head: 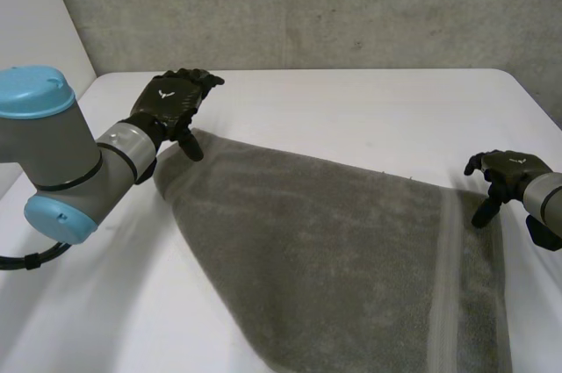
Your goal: Fold the towel.
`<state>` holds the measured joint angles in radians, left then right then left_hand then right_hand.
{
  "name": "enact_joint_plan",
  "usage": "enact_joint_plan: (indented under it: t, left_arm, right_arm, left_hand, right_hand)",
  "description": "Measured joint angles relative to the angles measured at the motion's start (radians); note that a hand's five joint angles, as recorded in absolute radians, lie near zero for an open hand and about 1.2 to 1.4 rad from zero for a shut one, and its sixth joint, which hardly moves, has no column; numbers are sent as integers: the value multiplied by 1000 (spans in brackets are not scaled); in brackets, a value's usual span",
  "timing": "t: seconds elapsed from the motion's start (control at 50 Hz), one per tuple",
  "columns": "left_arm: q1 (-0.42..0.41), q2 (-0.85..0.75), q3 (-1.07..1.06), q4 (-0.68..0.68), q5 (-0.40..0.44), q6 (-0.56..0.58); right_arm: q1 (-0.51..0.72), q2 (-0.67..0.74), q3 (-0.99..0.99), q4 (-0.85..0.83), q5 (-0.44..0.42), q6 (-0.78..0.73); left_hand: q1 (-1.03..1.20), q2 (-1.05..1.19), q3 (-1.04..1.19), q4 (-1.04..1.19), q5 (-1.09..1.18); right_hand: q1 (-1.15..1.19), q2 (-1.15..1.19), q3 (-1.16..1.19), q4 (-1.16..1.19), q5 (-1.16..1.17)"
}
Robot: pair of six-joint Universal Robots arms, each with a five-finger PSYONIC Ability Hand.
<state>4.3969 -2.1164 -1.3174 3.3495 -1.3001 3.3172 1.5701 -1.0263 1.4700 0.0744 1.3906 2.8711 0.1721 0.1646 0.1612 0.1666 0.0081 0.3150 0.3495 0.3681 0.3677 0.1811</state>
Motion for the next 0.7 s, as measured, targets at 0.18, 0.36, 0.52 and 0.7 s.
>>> enact_joint_plan:
  t: [0.18,0.36,0.52,0.7]
  left_arm:
    - [3,1,-4,0,-1,0]
    - [2,0,-10,0,-1,0]
    - [2,-1,-14,1,-1,0]
    - [3,1,-15,1,-1,0]
  right_arm:
    - [-9,57,-3,-59,-1,25]
    - [-9,111,-24,-96,-2,16]
    - [-9,135,-45,-100,-3,13]
    - [-9,146,-50,-99,-5,13]
  left_hand:
    - [0,0,0,0,0]
    - [0,0,0,0,0]
    - [0,0,0,0,0]
    - [0,0,0,0,0]
  right_hand:
    - [23,26,26,30,30]
    - [168,214,192,192,177]
    - [307,420,403,405,319]
    - [307,426,413,418,329]
